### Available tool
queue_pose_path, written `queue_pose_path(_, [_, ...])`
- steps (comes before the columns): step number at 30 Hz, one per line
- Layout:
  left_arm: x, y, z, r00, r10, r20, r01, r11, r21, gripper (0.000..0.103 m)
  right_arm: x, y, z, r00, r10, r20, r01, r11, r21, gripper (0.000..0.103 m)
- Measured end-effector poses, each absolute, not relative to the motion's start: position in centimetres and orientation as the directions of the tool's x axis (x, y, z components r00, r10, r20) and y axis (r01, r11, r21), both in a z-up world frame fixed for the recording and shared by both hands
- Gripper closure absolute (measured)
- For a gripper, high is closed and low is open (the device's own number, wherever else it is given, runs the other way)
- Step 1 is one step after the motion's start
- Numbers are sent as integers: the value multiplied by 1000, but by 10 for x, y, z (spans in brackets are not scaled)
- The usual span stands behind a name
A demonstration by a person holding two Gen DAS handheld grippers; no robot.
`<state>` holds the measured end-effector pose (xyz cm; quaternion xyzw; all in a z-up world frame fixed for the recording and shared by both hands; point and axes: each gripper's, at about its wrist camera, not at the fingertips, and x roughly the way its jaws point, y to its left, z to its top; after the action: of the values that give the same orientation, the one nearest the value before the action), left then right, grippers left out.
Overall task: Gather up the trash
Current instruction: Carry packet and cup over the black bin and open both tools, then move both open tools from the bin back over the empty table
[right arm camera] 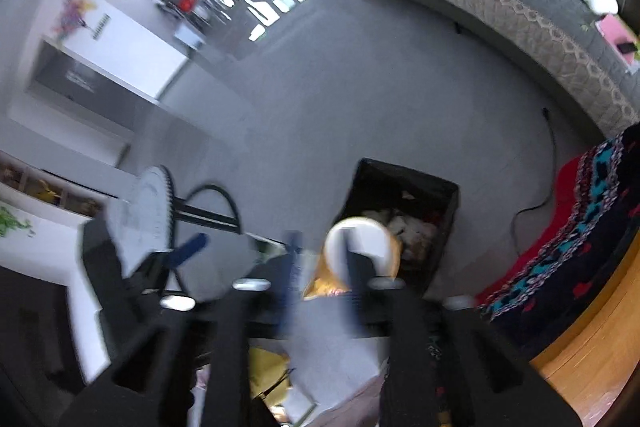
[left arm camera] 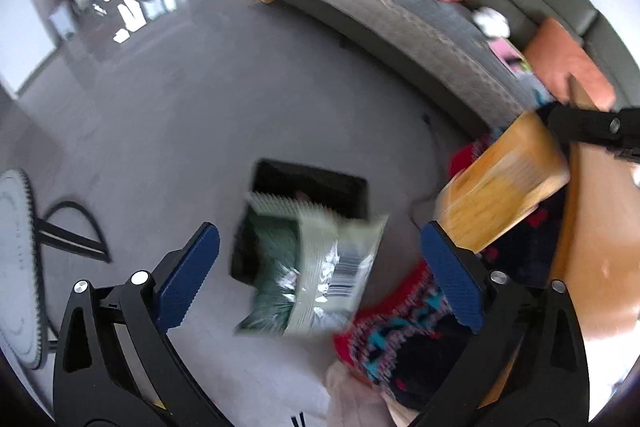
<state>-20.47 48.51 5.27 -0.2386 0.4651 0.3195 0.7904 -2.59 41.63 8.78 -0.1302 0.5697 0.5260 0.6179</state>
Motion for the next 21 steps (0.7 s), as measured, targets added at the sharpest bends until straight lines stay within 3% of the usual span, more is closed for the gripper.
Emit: queue_pose_path(21, [-209,478,63,397,278,-875,-714,692,-104,6,-21,373,98,-153,533,-832,-779,453,434,46])
